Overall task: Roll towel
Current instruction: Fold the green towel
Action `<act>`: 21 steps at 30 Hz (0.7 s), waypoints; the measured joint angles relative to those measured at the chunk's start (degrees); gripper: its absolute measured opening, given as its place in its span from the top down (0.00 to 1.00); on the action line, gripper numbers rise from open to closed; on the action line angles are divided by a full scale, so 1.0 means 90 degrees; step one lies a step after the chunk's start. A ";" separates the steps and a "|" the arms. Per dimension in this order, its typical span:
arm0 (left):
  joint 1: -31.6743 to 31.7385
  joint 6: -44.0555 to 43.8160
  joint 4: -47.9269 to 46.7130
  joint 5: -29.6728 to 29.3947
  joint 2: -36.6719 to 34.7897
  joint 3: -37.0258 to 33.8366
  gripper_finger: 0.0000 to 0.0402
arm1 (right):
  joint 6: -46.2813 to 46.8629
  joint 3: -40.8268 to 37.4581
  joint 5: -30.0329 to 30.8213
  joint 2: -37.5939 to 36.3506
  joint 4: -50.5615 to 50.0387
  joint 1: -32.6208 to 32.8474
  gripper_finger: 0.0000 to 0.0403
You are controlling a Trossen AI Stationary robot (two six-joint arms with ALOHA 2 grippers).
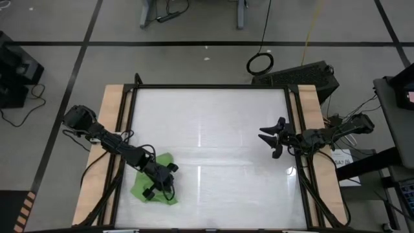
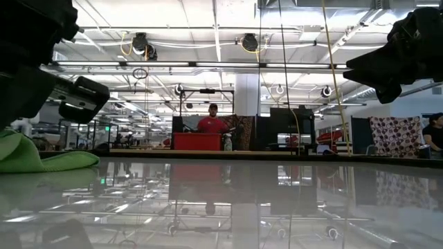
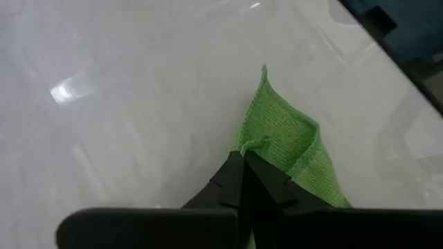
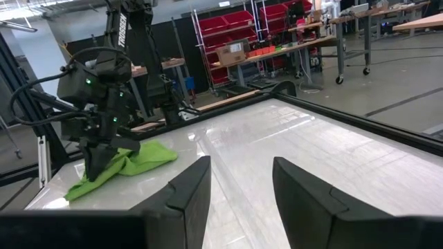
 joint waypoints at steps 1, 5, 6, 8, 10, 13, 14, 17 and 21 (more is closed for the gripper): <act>0.0000 0.0010 0.0012 -0.0068 0.0000 0.0000 0.98 | 0.0000 0.0000 0.0002 0.0000 0.0000 0.0000 0.64; 0.0017 0.0217 0.0054 -0.0498 0.0000 0.0122 0.99 | -0.0001 0.0000 0.0002 0.0000 0.0000 -0.0002 0.64; 0.0020 0.0331 0.0065 -0.0692 -0.0001 0.0180 0.99 | 0.0000 0.0000 0.0002 0.0002 0.0000 0.0000 0.64; 0.0037 0.0611 0.0061 -0.1128 0.0000 0.0328 0.99 | 0.0000 0.0001 0.0002 0.0000 0.0000 -0.0002 0.64; 0.0100 0.0938 0.0067 -0.1497 -0.0001 0.0530 0.99 | 0.0000 0.0000 0.0002 0.0000 0.0000 -0.0002 0.64; 0.0277 0.1389 0.0079 -0.1907 -0.0005 0.0834 0.99 | 0.0000 0.0000 0.0002 0.0000 0.0000 -0.0002 0.64; 0.0356 0.1534 0.0077 -0.1977 -0.0005 0.0952 0.99 | 0.0000 0.0001 0.0002 0.0000 0.0000 -0.0002 0.64; 0.0618 0.1887 0.0085 -0.2009 -0.0010 0.1260 0.99 | -0.0002 0.0000 0.0002 0.0000 0.0000 -0.0001 0.64; 0.0981 0.2321 0.0118 -0.2014 -0.0010 0.1652 0.99 | 0.0000 0.0001 0.0002 0.0000 0.0000 -0.0001 0.64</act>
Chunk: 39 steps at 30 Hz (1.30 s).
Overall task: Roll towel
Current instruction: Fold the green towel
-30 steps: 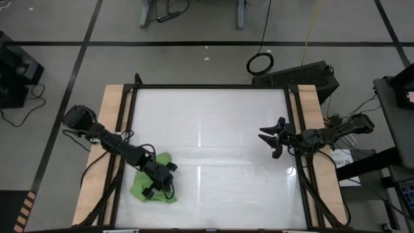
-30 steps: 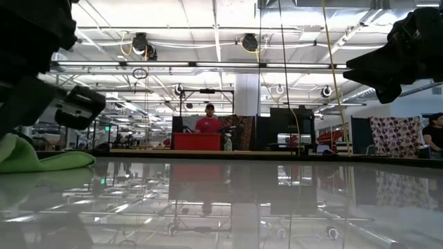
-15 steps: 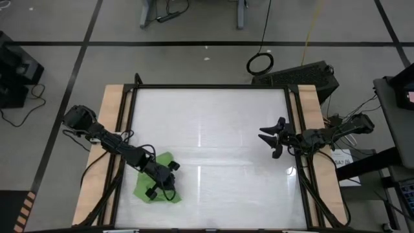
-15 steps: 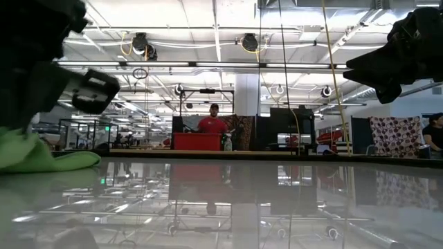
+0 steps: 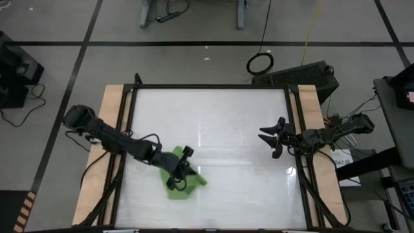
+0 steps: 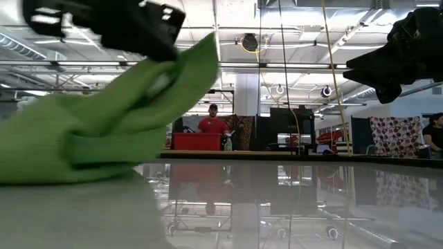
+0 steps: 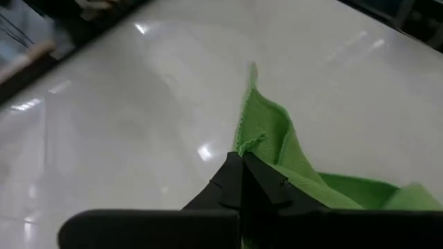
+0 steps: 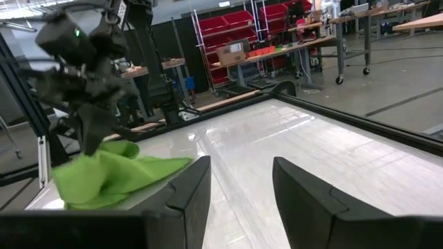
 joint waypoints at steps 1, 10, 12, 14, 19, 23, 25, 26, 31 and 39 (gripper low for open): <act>0.0088 0.0072 0.0032 0.0002 0.0000 0.0076 0.99 | -0.0002 -0.0001 0.0000 0.0000 0.0000 -0.0001 0.64; 0.0704 0.0567 0.0919 0.0654 0.0000 0.0437 0.99 | 0.0000 -0.0001 -0.0001 0.0000 0.0000 0.0000 0.64; 0.0799 0.0556 0.1201 0.0876 0.0000 0.0443 0.99 | -0.0002 -0.0001 0.0000 0.0000 0.0000 -0.0001 0.64; 0.0877 0.0538 0.1321 0.1028 0.0000 0.0449 0.99 | 0.0000 -0.0001 -0.0002 0.0000 0.0000 0.0001 0.64; 0.0923 0.0351 0.1333 0.1070 0.0000 0.0449 0.99 | 0.0000 -0.0001 0.0000 0.0000 0.0000 0.0001 0.64; 0.0911 0.0160 0.1277 0.1059 0.0000 0.0449 0.99 | 0.0000 -0.0001 0.0000 0.0000 0.0000 0.0001 0.64; 0.0913 0.0065 0.1233 0.1004 0.0002 0.0449 0.99 | 0.0000 -0.0001 0.0000 0.0000 0.0004 0.0001 0.64; 0.0913 0.0023 0.1226 0.0973 0.0002 0.0449 0.99 | 0.0000 0.0000 0.0000 0.0000 0.0023 0.0000 0.64; 0.0913 -0.0006 0.1075 0.0739 0.0002 0.0446 0.99 | -0.0092 -0.0001 0.0017 -0.0002 0.0746 -0.0001 0.64; 0.1011 -0.0142 0.1087 0.0581 0.0003 0.0444 0.99 | -0.0203 -0.0001 0.0039 0.0010 0.1308 -0.0001 0.64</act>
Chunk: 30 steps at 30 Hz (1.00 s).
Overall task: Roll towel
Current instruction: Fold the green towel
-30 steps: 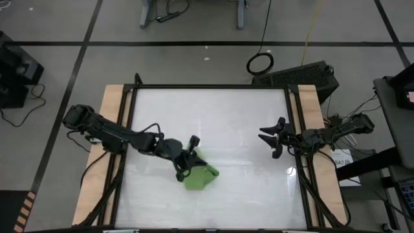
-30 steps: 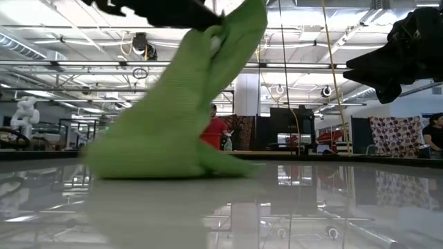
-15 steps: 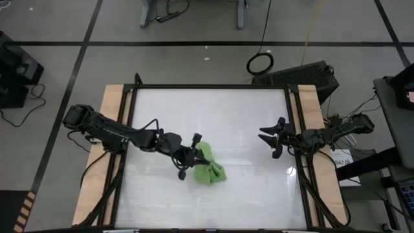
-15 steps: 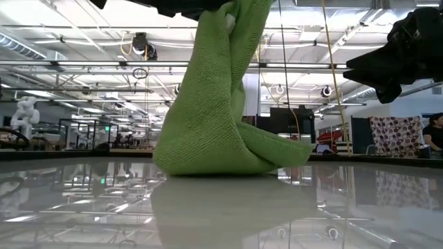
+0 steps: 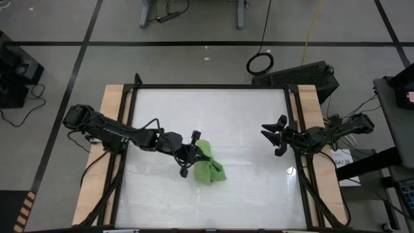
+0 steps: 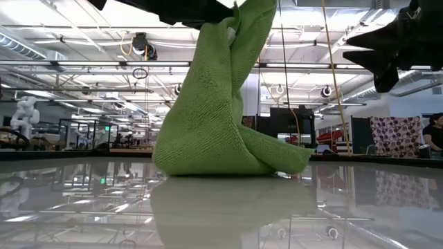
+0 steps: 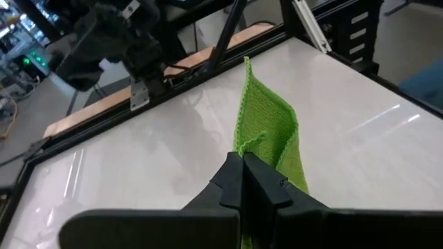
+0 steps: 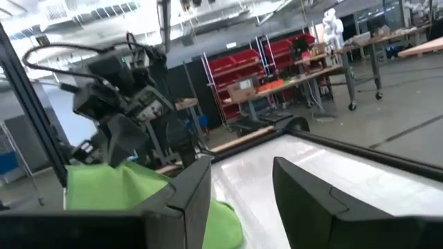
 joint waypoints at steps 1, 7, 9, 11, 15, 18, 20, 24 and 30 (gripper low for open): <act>0.0029 -0.0052 -0.0012 -0.0003 0.0009 0.0000 0.99 | -0.0009 0.0000 0.0078 0.0001 0.0099 0.0000 0.64; 0.0135 -0.0199 0.0171 -0.0105 0.0507 -0.0007 0.99 | 0.0054 0.0000 -0.0180 0.0142 0.0288 -0.0005 0.64; 0.0154 -0.0202 0.0301 -0.0221 0.0745 -0.0007 0.99 | 0.0037 0.0000 -0.0355 0.0292 0.0298 -0.0005 0.64; 0.0162 -0.0240 0.0526 -0.0465 0.0989 -0.0007 0.99 | 0.0014 0.0002 -0.0404 0.0506 0.0329 -0.0005 0.64; 0.0258 -0.0317 0.1002 -0.0668 0.1324 -0.0007 0.99 | -0.0145 0.0002 -0.0521 0.1057 0.0574 -0.0017 0.64; 0.0373 -0.0365 0.1177 -0.0671 0.1448 -0.0007 0.99 | -0.0340 0.0002 -0.0629 0.1535 0.0964 -0.0017 0.64; 0.0445 -0.0367 0.1252 -0.0671 0.1451 -0.0007 0.99 | -0.0368 0.0002 -0.0704 0.1859 0.1254 -0.0019 0.64; 0.0570 -0.0367 0.1487 -0.0673 0.1449 -0.0007 0.99 | -0.0352 0.0002 -0.0700 0.2430 0.1811 -0.0041 0.64; 0.0711 -0.0365 0.1996 -0.0556 0.1444 -0.0005 0.99 | -0.0352 0.0323 -0.0883 0.3313 0.2170 -0.0046 0.64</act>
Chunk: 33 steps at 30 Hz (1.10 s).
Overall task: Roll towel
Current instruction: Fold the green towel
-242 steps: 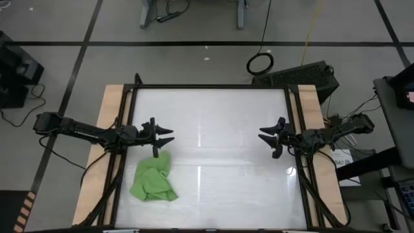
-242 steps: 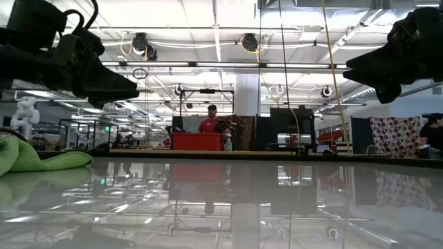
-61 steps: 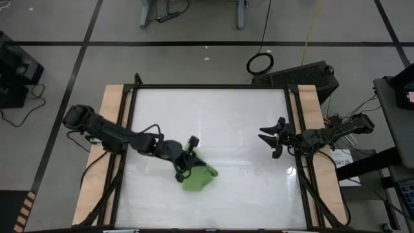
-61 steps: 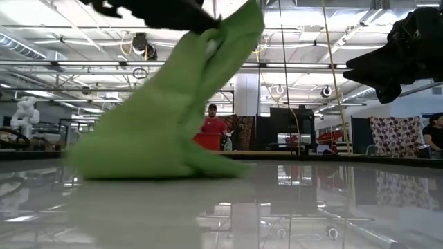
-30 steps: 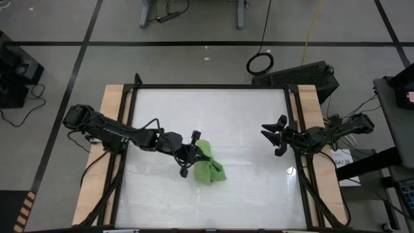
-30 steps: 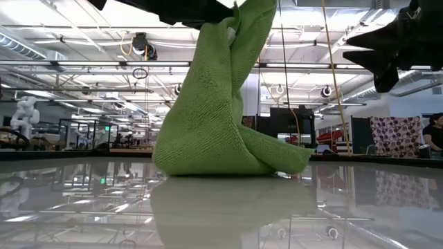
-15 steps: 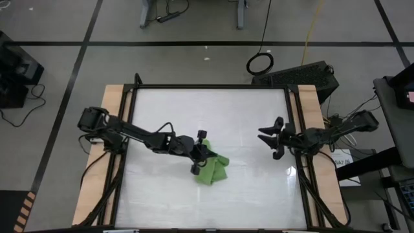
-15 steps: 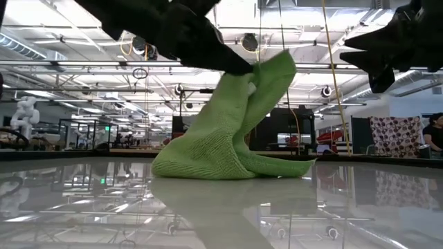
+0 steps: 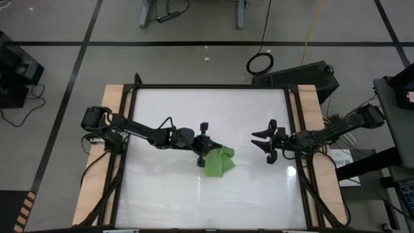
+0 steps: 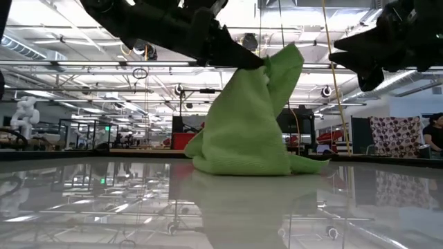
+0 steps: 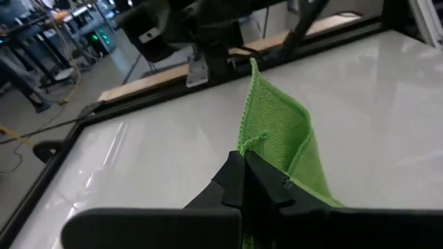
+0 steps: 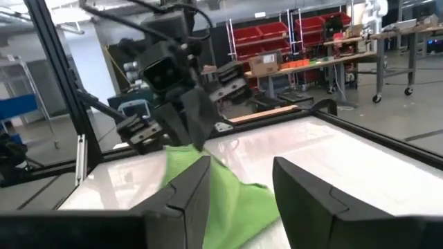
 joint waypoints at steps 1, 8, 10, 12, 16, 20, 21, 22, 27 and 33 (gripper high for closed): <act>0.0021 0.0000 0.0052 0.0006 0.0000 0.0000 0.98 | -0.0015 0.0120 -0.0004 0.0172 0.0001 0.0000 0.64; 0.0060 -0.0002 0.0193 0.0021 0.0000 0.0000 0.98 | -0.0632 0.1226 -0.0004 0.1543 -0.0226 0.0000 0.58; 0.0060 -0.0004 0.0191 0.0026 0.0000 0.0000 0.98 | -0.0759 0.1597 0.0003 0.1950 -0.0468 0.0000 0.55; 0.0058 -0.0004 0.0189 0.0028 0.0000 0.0000 0.97 | -0.0859 0.1955 0.0006 0.2324 -0.0778 -0.0002 0.53; 0.0049 -0.0021 0.0157 0.0026 0.0000 0.0000 0.97 | -0.0885 0.2560 0.0074 0.2922 -0.1502 -0.0054 0.49; 0.0009 -0.0020 0.0145 -0.0015 0.0000 0.0000 0.97 | -0.0844 0.2852 0.0086 0.3317 -0.1778 -0.0122 0.50; -0.0002 -0.0019 0.0130 -0.0017 0.0000 0.0000 0.97 | -0.0837 0.2884 0.0088 0.3376 -0.1771 -0.0129 0.50; -0.0016 -0.0016 0.0111 -0.0018 0.0000 0.0000 0.97 | -0.0833 0.2894 0.0152 0.3416 -0.1770 -0.0129 0.52; -0.0032 0.0003 -0.0072 -0.0033 0.0000 0.0000 0.97 | -0.0837 0.2899 0.0350 0.3461 -0.1793 -0.0129 0.62; -0.0032 0.0043 -0.0169 -0.0200 0.0000 0.0000 0.97 | -0.0746 0.2902 0.0193 0.3461 -0.2061 -0.0135 0.84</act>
